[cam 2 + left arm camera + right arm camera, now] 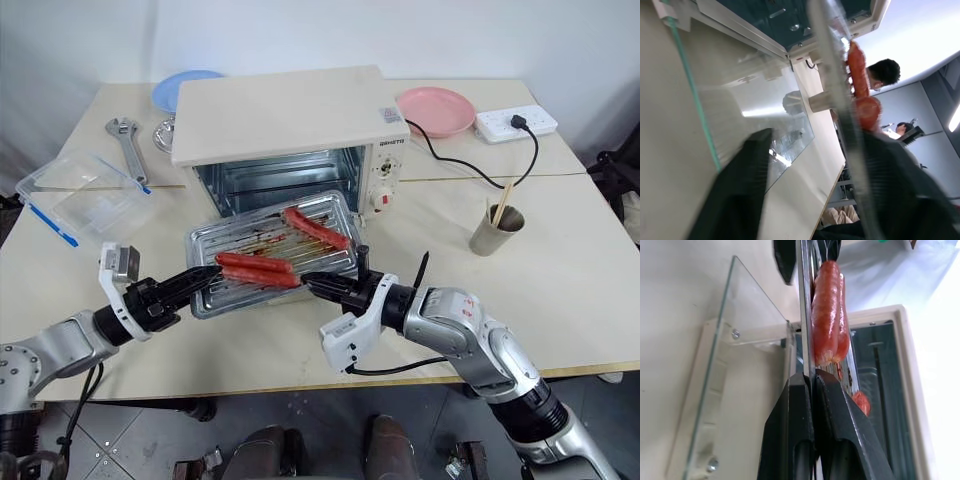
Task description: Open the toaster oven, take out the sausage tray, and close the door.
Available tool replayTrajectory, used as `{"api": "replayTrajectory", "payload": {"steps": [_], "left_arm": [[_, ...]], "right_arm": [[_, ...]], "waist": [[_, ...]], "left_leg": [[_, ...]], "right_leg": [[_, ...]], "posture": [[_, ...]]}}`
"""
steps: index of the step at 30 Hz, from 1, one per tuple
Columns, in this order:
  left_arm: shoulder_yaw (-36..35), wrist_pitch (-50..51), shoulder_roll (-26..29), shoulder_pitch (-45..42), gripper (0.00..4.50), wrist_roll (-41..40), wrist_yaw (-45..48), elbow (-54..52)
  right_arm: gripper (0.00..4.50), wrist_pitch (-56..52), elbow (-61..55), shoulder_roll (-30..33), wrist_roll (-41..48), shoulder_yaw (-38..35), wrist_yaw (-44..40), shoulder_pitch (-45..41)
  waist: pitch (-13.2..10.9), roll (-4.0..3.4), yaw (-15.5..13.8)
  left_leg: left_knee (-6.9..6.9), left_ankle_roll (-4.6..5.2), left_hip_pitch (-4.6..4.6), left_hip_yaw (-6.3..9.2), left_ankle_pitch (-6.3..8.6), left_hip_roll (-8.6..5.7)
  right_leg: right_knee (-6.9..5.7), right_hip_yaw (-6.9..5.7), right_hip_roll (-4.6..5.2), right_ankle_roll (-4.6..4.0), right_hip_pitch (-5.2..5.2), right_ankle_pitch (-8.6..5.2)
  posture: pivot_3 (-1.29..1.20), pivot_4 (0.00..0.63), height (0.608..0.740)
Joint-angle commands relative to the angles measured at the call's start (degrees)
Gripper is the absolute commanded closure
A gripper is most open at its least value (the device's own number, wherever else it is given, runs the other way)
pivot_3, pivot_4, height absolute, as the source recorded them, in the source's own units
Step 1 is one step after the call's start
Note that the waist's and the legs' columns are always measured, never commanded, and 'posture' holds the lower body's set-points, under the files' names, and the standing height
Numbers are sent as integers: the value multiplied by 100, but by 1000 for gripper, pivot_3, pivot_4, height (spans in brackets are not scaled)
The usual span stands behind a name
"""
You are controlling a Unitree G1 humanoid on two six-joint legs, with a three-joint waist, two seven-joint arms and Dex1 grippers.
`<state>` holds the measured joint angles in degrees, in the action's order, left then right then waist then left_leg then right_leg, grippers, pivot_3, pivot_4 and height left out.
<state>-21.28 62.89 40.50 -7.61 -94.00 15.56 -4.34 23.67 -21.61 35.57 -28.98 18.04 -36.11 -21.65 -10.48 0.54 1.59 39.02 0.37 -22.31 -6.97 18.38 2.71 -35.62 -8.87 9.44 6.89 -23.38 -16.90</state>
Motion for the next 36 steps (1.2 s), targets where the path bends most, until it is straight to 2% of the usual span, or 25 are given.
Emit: {"api": "replayTrajectory", "payload": {"steps": [1,6,14,20,22,24,31,35,36], "left_arm": [[3,62,13,15,3018,37,-77,-43],[-21,116,96,223,4466,-389,-712,-349],[146,-90,225,730,4466,-1153,-1700,-688],[285,-317,329,975,4466,-1498,-2029,-783],[351,-372,337,1032,4466,-1521,-2064,-835],[362,-442,315,1077,4500,-1532,-2036,-858],[415,-657,196,1183,4500,-1683,-1930,-896],[432,-752,170,1267,4500,-1752,-1953,-932],[421,-807,135,1323,4500,-1812,-1980,-990]], "right_arm": [[4500,251,-62,-43,455,-151,80,-164],[4500,142,137,-138,823,-212,-119,-259],[4500,-95,227,-254,1108,-257,-366,-277],[4500,-273,211,-294,1359,-272,-635,-284],[4500,-634,253,-277,1975,-179,-1142,-320],[3938,-943,195,-188,2593,-155,-1662,-366],[1585,-1041,77,-19,2536,-248,-1763,-297],[215,-1225,-4,5,2993,-320,-1929,-304],[20,-1316,-39,30,3326,-374,-2064,-309]], "waist": [[0,0,0],[0,0,3],[0,0,-1],[0,0,-2],[0,0,-3],[0,0,-2],[0,0,-5],[0,0,-6],[0,0,-8]], "left_leg": [[0,0,0,0,0,0],[0,0,1,2,0,2],[0,0,3,3,0,1],[1,0,3,3,0,0],[1,0,3,2,0,0],[1,0,4,2,0,-1],[1,1,4,0,1,-1],[1,0,4,0,1,0],[1,0,5,0,1,-1]], "right_leg": [[0,0,0,0,0,0],[-2,2,0,0,0,0],[-2,6,2,0,1,0],[-1,9,2,-1,2,0],[-1,9,2,0,2,0],[0,9,1,0,4,0],[1,8,1,-1,4,0],[1,8,1,-2,4,0],[1,8,1,-1,4,0]], "posture": [[0,150,740],[0,150,740],[0,150,740],[0,150,740],[0,150,740],[0,150,740],[0,150,740],[0,150,740],[0,150,740]]}}
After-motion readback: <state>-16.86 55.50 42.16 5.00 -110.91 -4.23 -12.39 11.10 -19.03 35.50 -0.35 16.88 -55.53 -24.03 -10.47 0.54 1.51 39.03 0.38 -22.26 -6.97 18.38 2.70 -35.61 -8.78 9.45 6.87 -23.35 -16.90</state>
